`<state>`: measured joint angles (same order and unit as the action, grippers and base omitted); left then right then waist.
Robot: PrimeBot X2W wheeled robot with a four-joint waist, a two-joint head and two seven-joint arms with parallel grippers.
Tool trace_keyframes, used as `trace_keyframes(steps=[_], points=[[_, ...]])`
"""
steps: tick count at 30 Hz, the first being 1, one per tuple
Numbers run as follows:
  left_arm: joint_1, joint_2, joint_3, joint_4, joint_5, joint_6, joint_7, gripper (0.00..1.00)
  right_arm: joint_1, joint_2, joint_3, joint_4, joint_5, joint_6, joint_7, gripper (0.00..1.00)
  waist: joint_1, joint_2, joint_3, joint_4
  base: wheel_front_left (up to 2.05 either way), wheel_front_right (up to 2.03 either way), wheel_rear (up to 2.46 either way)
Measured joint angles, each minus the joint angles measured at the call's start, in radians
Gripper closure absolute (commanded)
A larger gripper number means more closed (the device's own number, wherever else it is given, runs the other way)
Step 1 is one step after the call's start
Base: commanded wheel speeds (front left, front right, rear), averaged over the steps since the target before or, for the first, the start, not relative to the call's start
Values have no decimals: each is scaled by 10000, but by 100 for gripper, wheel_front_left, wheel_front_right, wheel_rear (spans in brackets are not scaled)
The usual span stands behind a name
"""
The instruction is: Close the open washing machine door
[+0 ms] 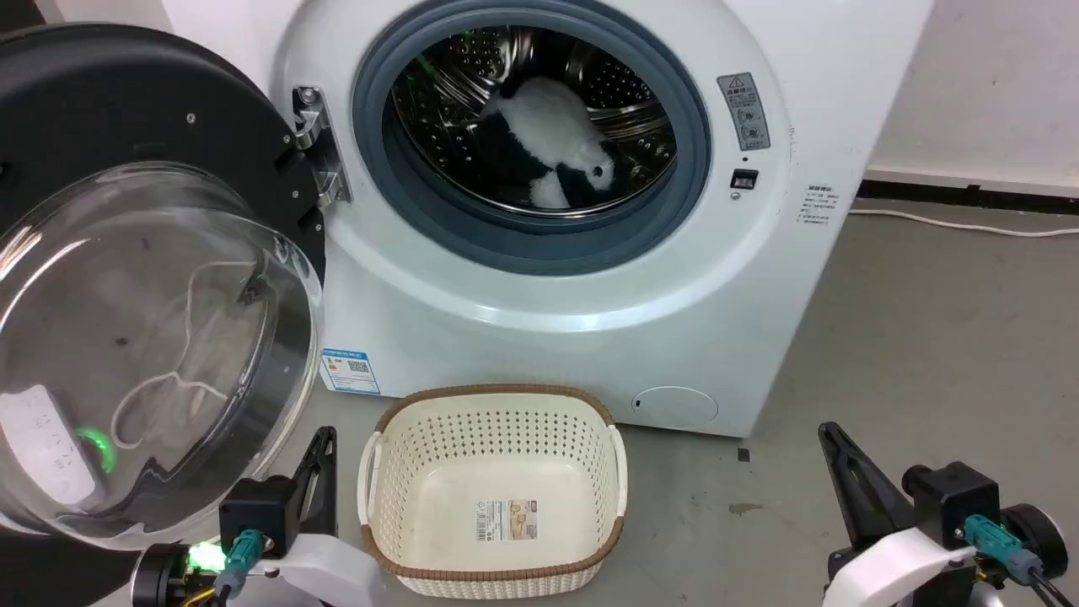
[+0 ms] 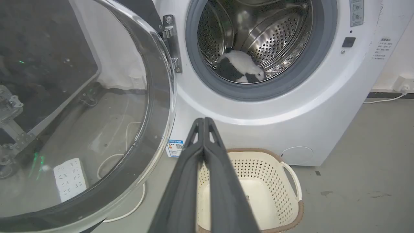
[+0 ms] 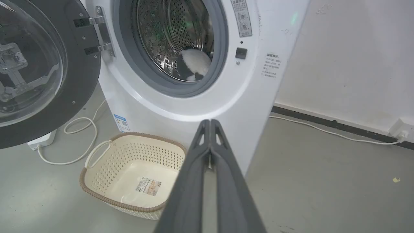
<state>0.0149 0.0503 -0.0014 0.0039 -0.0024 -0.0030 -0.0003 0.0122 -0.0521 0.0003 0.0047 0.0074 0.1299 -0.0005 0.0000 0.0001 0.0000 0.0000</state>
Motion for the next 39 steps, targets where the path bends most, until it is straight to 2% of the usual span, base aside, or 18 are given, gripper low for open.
trace_keyframes(steps=[26,27,39], points=[[0,0,6,0,0,0,2,100,0,0,0,0,0,0,0,100,0,0,0,0,0,0,0],[0,0,6,0,0,0,0,0,0,0,2,0,0,0,0,0,0,-1,0,0,0,0,0],[8,0,-134,15,0,-2,-100,0,9,0,-52,27,25,0,-102,0,1,0,4,29,0,0,0]])
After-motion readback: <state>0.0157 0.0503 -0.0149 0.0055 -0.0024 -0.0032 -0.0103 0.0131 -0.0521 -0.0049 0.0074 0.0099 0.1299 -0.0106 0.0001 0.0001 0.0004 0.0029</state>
